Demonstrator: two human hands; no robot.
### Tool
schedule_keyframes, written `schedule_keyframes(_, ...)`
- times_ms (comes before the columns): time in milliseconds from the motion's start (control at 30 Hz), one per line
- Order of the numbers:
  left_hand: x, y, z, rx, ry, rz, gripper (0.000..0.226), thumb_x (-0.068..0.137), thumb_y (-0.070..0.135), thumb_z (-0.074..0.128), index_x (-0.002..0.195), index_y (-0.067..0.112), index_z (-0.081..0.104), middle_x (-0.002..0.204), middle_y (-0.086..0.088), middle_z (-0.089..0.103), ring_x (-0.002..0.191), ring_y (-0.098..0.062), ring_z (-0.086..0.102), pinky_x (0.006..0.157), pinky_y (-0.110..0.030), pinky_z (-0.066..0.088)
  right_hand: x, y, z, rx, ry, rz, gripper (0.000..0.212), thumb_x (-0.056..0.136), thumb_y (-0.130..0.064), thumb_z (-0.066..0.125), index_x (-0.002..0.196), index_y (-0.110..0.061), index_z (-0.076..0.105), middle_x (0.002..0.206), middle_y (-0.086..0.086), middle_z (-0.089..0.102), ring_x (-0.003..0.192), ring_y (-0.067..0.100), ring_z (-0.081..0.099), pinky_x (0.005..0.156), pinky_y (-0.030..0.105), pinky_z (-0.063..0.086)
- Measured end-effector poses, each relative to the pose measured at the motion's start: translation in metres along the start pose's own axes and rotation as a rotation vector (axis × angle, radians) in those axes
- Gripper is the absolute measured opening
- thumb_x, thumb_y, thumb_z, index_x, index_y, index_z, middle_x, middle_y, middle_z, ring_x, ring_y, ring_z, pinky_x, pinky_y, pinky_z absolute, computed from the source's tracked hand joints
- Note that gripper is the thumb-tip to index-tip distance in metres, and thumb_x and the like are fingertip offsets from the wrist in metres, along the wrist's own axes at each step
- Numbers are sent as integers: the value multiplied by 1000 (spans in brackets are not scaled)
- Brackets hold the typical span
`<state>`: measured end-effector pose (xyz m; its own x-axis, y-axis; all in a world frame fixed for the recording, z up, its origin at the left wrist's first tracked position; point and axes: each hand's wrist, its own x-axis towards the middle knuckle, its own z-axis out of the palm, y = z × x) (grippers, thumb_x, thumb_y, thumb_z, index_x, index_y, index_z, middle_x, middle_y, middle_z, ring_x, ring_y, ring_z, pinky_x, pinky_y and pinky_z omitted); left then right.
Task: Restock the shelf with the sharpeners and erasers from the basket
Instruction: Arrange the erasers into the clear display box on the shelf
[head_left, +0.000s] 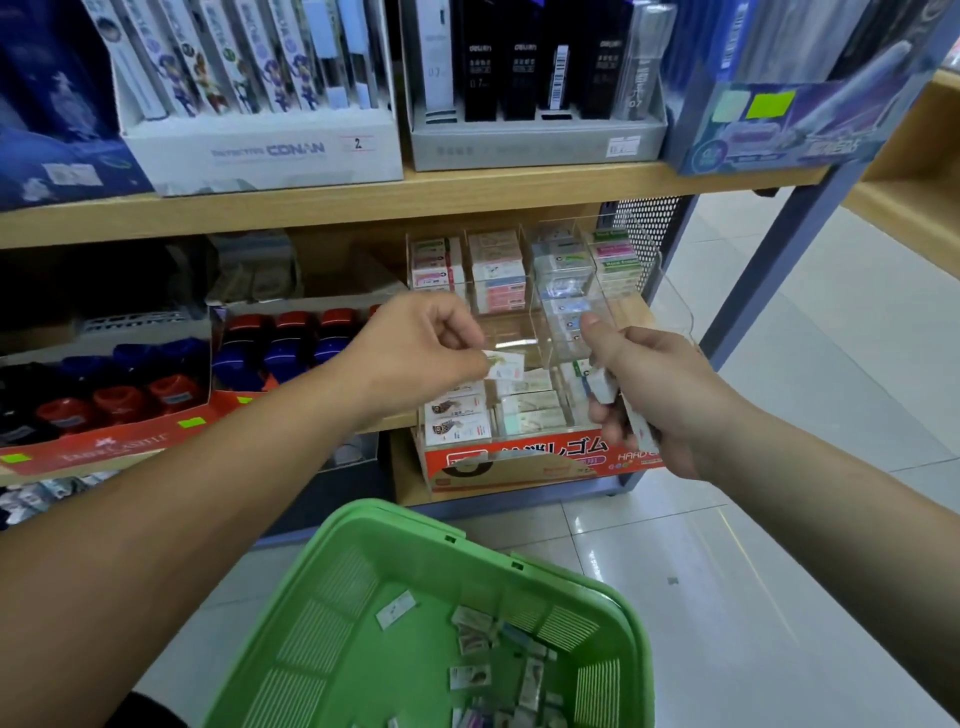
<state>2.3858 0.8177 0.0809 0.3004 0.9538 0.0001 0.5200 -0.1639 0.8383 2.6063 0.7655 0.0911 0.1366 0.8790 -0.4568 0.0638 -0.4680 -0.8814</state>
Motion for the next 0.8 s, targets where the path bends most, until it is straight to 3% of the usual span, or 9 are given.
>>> schedule_keyframes(133, -9, -24, -22, 131, -16, -21, 19, 85, 14, 83, 94, 27, 74, 88, 5, 74, 79, -7, 72, 72, -28, 61, 5, -3, 21, -23, -62, 11, 53, 101, -62, 53, 119, -13, 66, 61, 8, 65, 38, 15, 49, 37, 20, 36)
schedule_keyframes(233, -14, -38, -19, 244, -37, 29, 14, 89, 20, 79, 93, 33, 75, 92, 11, 70, 80, -2, 67, 70, -28, 58, 7, -3, 35, 41, -111, 72, 45, 104, -46, 46, 105, -5, 64, 65, 14, 64, 40, 18, 47, 36, 21, 34)
schedule_keyframes(333, -16, -40, -12, 474, -75, 97, 12, 95, 27, 71, 106, 30, 76, 108, 14, 58, 95, -6, 61, 84, -34, 56, 5, -6, 48, 77, -147, 83, 27, 98, -25, 41, 86, -6, 55, 73, 22, 68, 42, 22, 43, 38, 23, 32)
schedule_keyframes(433, -15, -39, -12, 601, -117, 141, 23, 99, 25, 63, 118, 26, 75, 117, 10, 51, 105, -11, 57, 89, -39, 55, 6, -5, 52, 35, -201, 44, 23, 101, -20, 51, 103, -1, 62, 94, 22, 78, 41, 18, 38, 35, 22, 29)
schedule_keyframes(500, -15, -39, -14, 512, -47, 197, 26, 98, 12, 61, 116, 23, 76, 114, 9, 54, 102, -7, 57, 87, -31, 53, 8, -4, 53, -18, -202, -4, 20, 101, -20, 59, 111, -5, 67, 99, 18, 79, 43, 17, 38, 35, 22, 30)
schedule_keyframes(567, -16, -32, -15, 238, -7, 154, 30, 96, 0, 58, 111, 19, 76, 106, 7, 64, 89, -2, 61, 77, -21, 50, 10, -3, 53, -22, -197, -35, 20, 100, -20, 64, 113, -6, 68, 98, 17, 79, 43, 17, 38, 35, 22, 30)
schedule_keyframes(667, -16, -23, -14, -123, -46, 16, 26, 99, 4, 59, 110, 19, 76, 93, -1, 74, 74, -6, 66, 63, -15, 50, 12, -1, 53, -6, -185, -68, 18, 98, -21, 68, 107, -5, 70, 97, 19, 78, 42, 19, 39, 35, 22, 31)
schedule_keyframes(733, -17, -22, -13, -97, -79, 64, 18, 97, 14, 69, 112, 22, 75, 94, 3, 75, 79, -5, 70, 69, -18, 54, 11, -1, 55, -17, -200, -105, 19, 97, -22, 71, 105, -5, 72, 93, 19, 79, 42, 18, 39, 34, 22, 31)
schedule_keyframes(800, -17, -25, -13, -112, -159, 108, 26, 95, 15, 73, 119, 26, 71, 96, 2, 75, 86, -11, 72, 78, -25, 59, 10, -2, 59, -44, -220, -130, 20, 97, -24, 71, 103, -5, 74, 91, 17, 79, 42, 17, 39, 35, 21, 32)
